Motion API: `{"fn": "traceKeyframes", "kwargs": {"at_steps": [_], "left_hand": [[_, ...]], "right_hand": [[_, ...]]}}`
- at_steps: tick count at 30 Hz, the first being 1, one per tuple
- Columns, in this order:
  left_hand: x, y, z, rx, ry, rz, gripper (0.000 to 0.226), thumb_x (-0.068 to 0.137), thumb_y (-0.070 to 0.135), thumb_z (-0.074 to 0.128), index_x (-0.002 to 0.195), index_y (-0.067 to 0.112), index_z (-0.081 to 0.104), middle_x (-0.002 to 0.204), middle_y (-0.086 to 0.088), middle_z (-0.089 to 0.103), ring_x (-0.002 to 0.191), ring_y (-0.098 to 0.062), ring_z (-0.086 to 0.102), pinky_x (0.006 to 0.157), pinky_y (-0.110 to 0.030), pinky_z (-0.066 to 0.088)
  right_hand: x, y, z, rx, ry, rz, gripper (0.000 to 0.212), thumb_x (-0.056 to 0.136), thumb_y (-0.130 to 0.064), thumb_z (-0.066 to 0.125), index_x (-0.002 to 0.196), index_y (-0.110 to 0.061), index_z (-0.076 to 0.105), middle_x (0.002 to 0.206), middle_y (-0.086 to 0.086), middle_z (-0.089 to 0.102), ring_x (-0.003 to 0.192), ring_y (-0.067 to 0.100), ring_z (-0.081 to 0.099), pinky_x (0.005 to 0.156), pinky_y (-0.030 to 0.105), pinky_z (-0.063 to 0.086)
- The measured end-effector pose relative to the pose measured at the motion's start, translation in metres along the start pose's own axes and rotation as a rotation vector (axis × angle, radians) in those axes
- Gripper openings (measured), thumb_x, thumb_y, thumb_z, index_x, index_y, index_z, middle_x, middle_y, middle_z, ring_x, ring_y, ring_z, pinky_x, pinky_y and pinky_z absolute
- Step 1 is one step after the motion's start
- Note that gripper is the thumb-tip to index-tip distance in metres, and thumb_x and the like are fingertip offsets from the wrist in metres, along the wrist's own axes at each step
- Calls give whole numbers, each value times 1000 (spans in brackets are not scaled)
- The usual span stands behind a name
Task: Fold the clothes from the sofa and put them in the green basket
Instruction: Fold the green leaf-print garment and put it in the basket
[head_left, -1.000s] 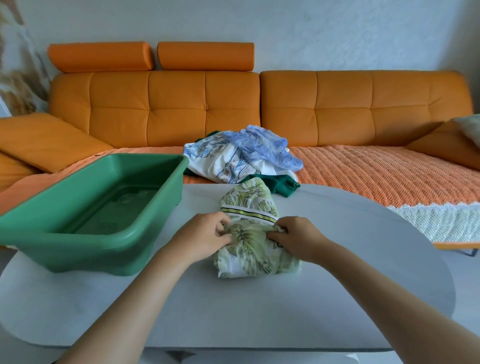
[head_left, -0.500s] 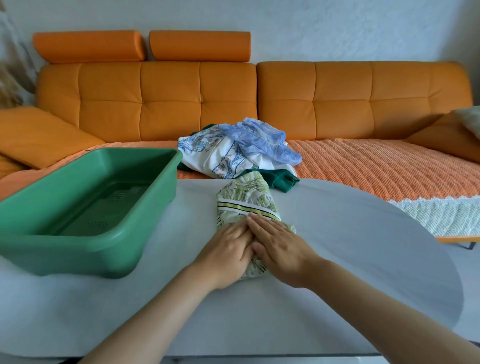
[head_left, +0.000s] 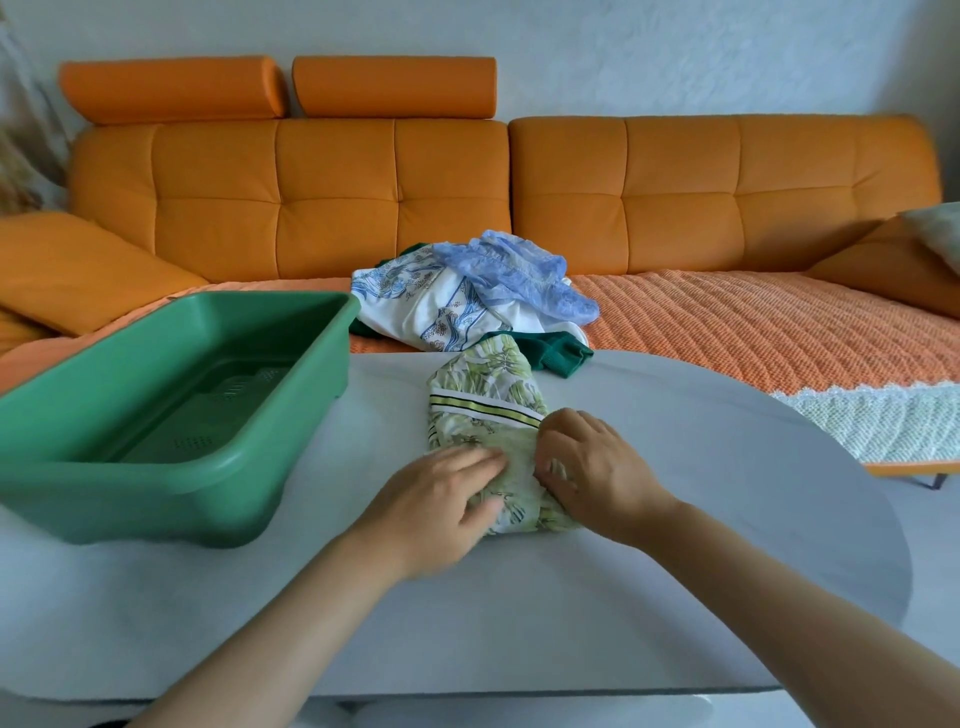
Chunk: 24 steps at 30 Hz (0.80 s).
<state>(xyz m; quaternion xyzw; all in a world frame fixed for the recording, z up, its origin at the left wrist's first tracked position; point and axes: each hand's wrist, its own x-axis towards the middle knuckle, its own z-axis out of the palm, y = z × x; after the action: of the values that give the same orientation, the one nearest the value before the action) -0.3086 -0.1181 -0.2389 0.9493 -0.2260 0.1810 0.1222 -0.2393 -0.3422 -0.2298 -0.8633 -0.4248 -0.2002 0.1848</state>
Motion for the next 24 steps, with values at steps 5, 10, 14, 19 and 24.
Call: {"fn": "traceKeyframes", "kwargs": {"at_steps": [5,10,14,19,24], "left_hand": [[-7,-6,10,69,-302,-165,94,91,68,49,160,23,4,167,7,-2,153,-11,1,122,-24,7],[-7,-18,8,122,-364,-114,68,105,11,38,159,12,-3,167,-6,-7,154,-13,0,116,-15,0],[-7,-25,6,106,-347,-124,77,94,-12,32,160,13,3,167,-3,-3,153,-9,5,115,-12,6],[-7,-32,7,79,-328,-107,82,90,-9,37,160,19,5,167,4,0,152,-8,10,117,-16,10],[-1,-14,5,73,-162,-36,81,82,33,44,159,21,21,165,2,20,151,-15,18,123,-30,12]], "right_hand": [[-11,3,-15,46,-165,-110,28,74,-38,74,90,-18,63,107,-3,63,92,21,62,69,34,52],[-17,12,-15,-33,-101,-175,17,75,-18,87,74,-10,71,111,3,74,89,25,73,64,37,60],[-22,20,-17,-7,-97,-88,23,73,-14,88,66,-6,67,112,5,74,91,25,73,68,35,59],[-21,23,-16,-33,-102,-105,23,72,-11,88,65,-7,67,113,9,73,94,30,72,72,41,60],[-19,21,-14,-106,-138,-62,28,72,-22,75,98,-16,65,143,7,53,123,29,56,101,42,46]]}}
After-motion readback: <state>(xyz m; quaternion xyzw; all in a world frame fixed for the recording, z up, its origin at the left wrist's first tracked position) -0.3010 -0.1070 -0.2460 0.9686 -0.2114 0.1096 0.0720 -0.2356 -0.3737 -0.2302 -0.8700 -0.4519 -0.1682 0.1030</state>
